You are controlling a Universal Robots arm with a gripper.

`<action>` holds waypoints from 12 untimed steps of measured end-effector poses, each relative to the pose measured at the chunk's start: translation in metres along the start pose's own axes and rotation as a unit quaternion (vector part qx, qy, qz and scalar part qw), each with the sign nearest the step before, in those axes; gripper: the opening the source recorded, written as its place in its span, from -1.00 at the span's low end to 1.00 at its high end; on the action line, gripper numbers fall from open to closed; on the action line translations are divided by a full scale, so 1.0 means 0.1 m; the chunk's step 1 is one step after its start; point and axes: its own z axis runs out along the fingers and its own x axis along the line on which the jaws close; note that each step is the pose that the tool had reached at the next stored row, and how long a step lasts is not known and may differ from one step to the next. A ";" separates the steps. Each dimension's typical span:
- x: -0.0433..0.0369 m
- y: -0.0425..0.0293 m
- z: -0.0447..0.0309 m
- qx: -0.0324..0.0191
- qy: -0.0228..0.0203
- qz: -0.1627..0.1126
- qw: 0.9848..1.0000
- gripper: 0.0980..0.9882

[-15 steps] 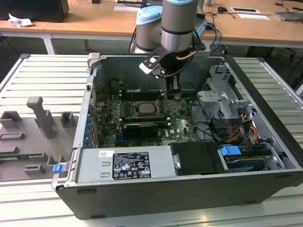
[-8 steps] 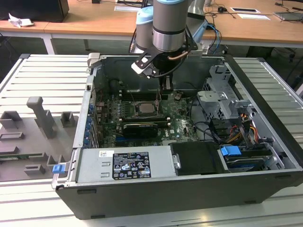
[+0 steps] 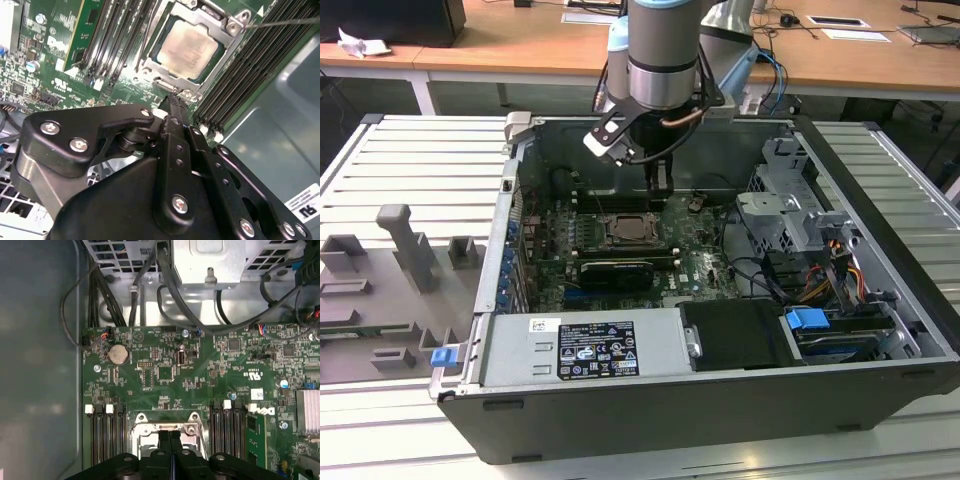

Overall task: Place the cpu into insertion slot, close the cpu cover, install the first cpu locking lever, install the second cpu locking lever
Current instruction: 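Close the cpu cover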

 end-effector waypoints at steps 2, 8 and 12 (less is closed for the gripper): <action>-0.001 -0.020 0.016 0.000 0.000 0.000 1.000 -0.98; -0.003 -0.089 0.025 0.000 0.000 0.000 1.000 -0.98; -0.004 -0.163 0.020 0.000 0.000 0.000 1.000 -0.98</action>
